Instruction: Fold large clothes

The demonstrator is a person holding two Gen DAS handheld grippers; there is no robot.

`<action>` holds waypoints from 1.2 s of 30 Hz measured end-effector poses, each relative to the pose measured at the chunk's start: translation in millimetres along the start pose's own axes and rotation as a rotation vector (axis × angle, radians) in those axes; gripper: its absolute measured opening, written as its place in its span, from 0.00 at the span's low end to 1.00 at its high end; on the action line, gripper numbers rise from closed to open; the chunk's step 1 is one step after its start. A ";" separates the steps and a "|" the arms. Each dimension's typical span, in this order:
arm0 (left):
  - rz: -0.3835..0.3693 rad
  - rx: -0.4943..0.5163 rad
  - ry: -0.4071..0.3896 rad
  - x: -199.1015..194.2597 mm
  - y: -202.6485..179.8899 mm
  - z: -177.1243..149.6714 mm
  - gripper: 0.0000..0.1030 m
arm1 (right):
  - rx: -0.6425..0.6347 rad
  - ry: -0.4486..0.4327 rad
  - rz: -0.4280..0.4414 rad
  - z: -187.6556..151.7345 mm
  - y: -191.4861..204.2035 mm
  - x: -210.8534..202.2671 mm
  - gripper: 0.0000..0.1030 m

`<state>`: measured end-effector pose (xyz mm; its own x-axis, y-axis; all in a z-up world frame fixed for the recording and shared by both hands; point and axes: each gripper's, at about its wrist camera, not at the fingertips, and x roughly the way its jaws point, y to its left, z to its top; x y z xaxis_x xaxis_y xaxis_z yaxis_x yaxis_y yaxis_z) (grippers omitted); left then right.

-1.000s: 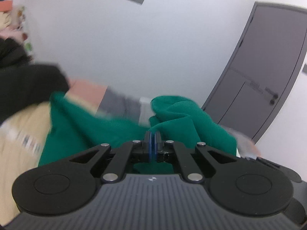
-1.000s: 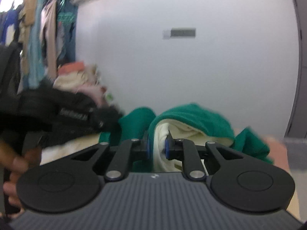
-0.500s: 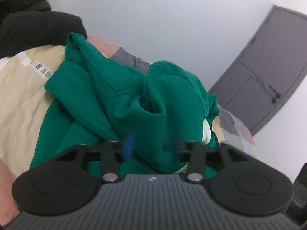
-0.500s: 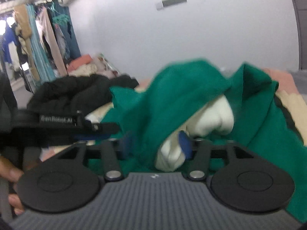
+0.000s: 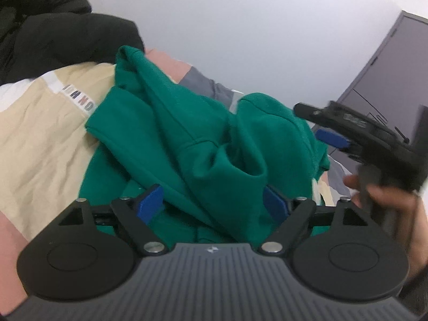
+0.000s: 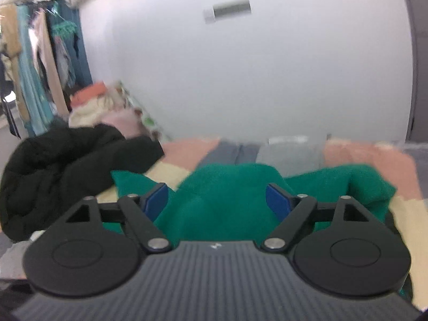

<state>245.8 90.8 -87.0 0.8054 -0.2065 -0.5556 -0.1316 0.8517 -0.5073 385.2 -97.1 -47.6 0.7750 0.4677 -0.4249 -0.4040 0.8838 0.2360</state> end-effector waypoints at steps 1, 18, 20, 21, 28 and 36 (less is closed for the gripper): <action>0.009 -0.005 0.001 0.7 2.9 1.4 0.85 | 0.008 0.035 -0.011 3.8 -4.2 11.7 0.79; 0.034 -0.070 -0.019 -2.7 35.3 2.6 0.88 | -0.239 0.245 -0.012 -27.9 36.7 43.8 0.20; 0.038 -0.072 -0.044 -10.9 34.4 2.8 0.88 | -0.222 0.189 0.000 -24.3 40.7 23.6 0.18; 0.051 -0.067 -0.049 -14.0 33.2 2.8 0.88 | -0.205 0.153 0.021 -22.1 41.0 9.0 0.18; 0.066 -0.043 -0.089 -28.6 27.5 1.1 0.88 | -0.183 0.031 0.127 -34.1 50.8 -95.4 0.16; -0.005 -0.078 -0.107 -37.8 28.5 -1.5 0.87 | -0.182 0.249 0.127 -97.2 43.8 -159.8 0.20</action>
<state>210.8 122.1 -81.4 0.8626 -0.1549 -0.4816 -0.1685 0.8098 -0.5621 196.5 -132.1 -54.3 0.5794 0.5429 -0.6079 -0.5871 0.7954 0.1508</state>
